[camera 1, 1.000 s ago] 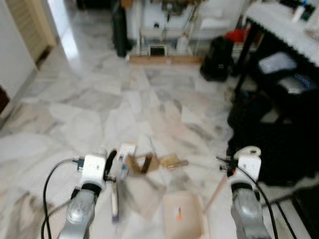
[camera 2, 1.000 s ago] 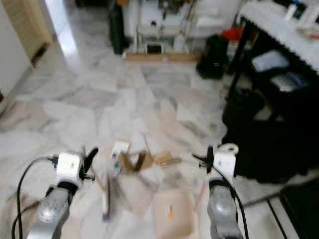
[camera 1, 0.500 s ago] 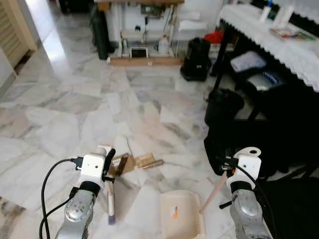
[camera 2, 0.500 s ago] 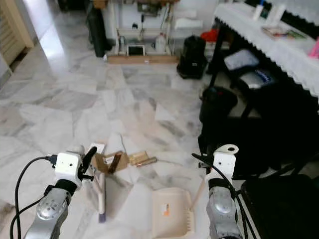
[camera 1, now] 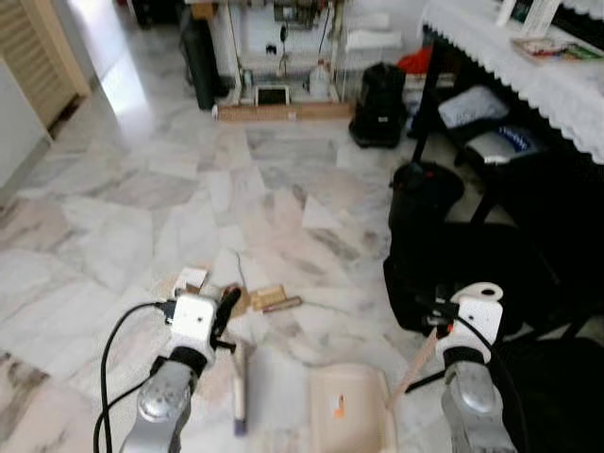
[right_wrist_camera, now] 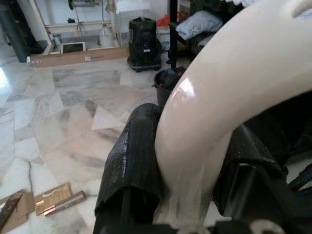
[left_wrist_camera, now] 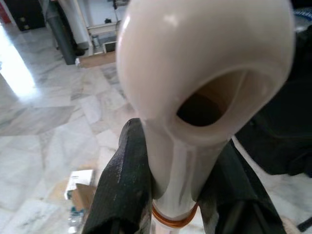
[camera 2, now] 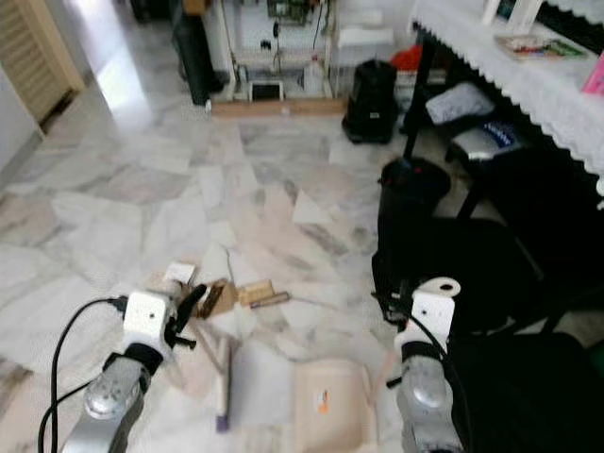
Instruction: Sweep floor
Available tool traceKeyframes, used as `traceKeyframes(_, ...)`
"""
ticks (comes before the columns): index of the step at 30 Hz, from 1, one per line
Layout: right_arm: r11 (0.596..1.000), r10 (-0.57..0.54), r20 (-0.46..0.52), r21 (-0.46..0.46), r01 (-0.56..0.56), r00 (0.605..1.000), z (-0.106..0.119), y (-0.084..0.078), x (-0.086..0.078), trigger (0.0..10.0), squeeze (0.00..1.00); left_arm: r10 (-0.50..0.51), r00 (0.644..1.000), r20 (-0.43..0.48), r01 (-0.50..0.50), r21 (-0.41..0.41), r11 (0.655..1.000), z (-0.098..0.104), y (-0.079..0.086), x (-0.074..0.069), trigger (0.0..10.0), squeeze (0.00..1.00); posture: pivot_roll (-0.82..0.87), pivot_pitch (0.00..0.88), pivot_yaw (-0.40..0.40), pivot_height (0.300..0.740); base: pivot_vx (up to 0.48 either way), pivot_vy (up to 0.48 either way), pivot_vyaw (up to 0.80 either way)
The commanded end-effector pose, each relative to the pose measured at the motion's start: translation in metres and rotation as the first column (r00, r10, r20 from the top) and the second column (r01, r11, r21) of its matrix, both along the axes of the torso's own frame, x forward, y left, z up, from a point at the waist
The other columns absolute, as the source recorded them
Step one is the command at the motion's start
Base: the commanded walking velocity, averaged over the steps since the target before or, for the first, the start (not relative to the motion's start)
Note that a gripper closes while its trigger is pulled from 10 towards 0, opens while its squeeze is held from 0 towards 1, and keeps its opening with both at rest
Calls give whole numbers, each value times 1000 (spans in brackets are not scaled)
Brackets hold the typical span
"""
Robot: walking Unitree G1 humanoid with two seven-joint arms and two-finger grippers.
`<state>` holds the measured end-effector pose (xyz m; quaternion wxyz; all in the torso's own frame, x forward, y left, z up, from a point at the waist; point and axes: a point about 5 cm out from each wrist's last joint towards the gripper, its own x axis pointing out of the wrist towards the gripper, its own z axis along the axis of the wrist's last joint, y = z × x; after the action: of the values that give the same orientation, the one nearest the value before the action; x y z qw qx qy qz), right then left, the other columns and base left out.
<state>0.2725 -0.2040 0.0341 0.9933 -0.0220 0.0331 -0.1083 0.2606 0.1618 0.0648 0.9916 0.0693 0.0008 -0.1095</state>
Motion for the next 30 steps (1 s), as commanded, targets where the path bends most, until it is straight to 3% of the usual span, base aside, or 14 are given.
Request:
traceKeyframes(1, 1000, 5, 39, 1, -5, 999, 8, 2, 6, 10000, 0, 11, 999, 39, -11, 1, 1000, 9, 4, 3, 10000, 0, -49, 26, -26, 740, 0, 0, 0)
traceKeyframes(25, 1000, 6, 57, 2, -6, 998, 11, 3, 6, 10000, 0, 14, 995, 94, -14, 7, 1000, 21, 5, 5, 10000, 0, -47, 39, -29, 740, 0, 0, 0)
traceKeyframes(30, 1000, 8, 62, 2, -8, 998, 12, 4, 7, 10000, 0, 10, 991, 130, -13, 21, 1000, 26, 4, 6, 10000, 0, -47, 39, -29, 740, 273, 0, 0)
